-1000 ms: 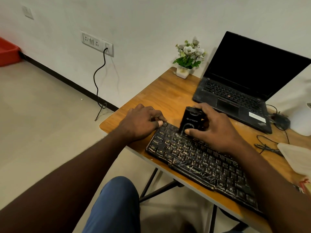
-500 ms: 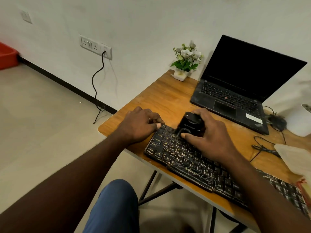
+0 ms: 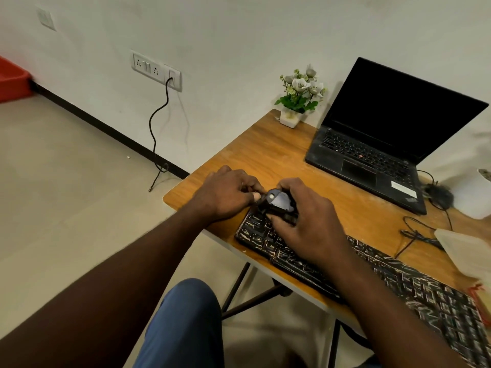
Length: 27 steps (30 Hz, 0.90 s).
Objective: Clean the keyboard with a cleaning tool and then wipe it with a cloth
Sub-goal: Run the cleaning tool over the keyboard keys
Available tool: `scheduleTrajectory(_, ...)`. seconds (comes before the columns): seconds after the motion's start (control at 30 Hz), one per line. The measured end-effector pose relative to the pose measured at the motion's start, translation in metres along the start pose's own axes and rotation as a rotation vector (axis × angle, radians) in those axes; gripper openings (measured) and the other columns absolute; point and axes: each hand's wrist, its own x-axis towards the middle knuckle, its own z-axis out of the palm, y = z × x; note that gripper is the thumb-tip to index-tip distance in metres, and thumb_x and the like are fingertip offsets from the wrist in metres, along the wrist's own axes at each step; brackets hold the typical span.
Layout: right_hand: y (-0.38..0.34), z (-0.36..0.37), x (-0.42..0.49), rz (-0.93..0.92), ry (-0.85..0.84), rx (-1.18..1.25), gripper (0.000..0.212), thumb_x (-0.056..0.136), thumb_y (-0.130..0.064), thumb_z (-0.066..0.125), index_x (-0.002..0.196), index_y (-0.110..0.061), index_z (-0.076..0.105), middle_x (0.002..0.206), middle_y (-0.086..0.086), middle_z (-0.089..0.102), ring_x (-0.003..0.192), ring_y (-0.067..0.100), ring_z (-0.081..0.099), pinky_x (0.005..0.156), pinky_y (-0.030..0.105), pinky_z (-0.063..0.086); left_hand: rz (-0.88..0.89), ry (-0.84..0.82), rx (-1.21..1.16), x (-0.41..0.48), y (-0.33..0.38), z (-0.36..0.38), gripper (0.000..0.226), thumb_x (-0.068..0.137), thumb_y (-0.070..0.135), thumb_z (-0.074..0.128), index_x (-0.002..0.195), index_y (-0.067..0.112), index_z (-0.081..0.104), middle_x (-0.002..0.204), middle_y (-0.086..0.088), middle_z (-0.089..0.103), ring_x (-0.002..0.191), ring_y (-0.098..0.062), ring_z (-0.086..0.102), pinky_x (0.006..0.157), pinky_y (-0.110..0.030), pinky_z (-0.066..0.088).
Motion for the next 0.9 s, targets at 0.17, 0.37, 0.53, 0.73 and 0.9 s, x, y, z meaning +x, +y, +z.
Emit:
scheduleTrajectory(0.17,0.014,-0.022,-0.027,0.077,0.001,-0.111,0.059,0.079,-0.024,0.087,0.127,-0.032,0.051,0.109,-0.012,0.062,0.086,0.012,0.064,0.069,0.022,0.054,0.005,0.002,-0.027,0.000,-0.002,0.000,0.022,0.097,0.047,0.060,0.115,0.050,0.071,0.121,0.019,0.063,0.121,-0.014,0.042,0.103,-0.045,0.031)
scheduleTrajectory(0.37,-0.014,0.015,-0.005,-0.025,0.018,-0.084,0.056,0.082,-0.021,0.084,0.131,-0.022,0.056,0.120,-0.001,0.067,0.087,0.015,0.065,0.070,0.015,0.048,-0.018,-0.028,-0.048,-0.003,0.002,-0.006,0.015,0.096,0.045,0.063,0.088,0.058,0.063,0.126,0.015,0.065,0.124,-0.018,0.043,0.105,-0.046,0.034)
scheduleTrajectory(0.53,-0.007,-0.001,-0.006,0.003,-0.040,-0.094,0.056,0.084,-0.025,0.082,0.133,-0.026,0.054,0.120,-0.005,0.066,0.092,0.014,0.065,0.072,0.021,0.053,-0.034,-0.013,-0.066,-0.002,0.001,-0.005,0.010,0.095,0.049,0.063,0.099,0.055,0.069,0.127,0.015,0.065,0.122,-0.017,0.043,0.104,-0.045,0.037)
scheduleTrajectory(0.73,0.013,-0.028,-0.038,0.119,0.006,-0.138,0.058,0.082,-0.027,0.086,0.131,-0.027,0.055,0.115,-0.004,0.068,0.089,0.015,0.066,0.071,0.027,0.059,-0.036,-0.006,-0.092,0.001,-0.002,-0.003,0.020,0.095,0.047,0.064,0.112,0.049,0.074,0.124,0.018,0.065,0.121,-0.013,0.042,0.105,-0.045,0.036)
scheduleTrajectory(0.9,-0.009,0.008,-0.006,0.036,0.023,-0.064,0.058,0.083,-0.023,0.083,0.133,-0.025,0.054,0.118,-0.002,0.068,0.091,0.015,0.066,0.073,0.021,0.055,-0.048,0.004,-0.087,-0.002,0.002,-0.003,0.007,0.094,0.047,0.065,0.096,0.052,0.068,0.125,0.017,0.066,0.124,-0.016,0.043,0.102,-0.043,0.037)
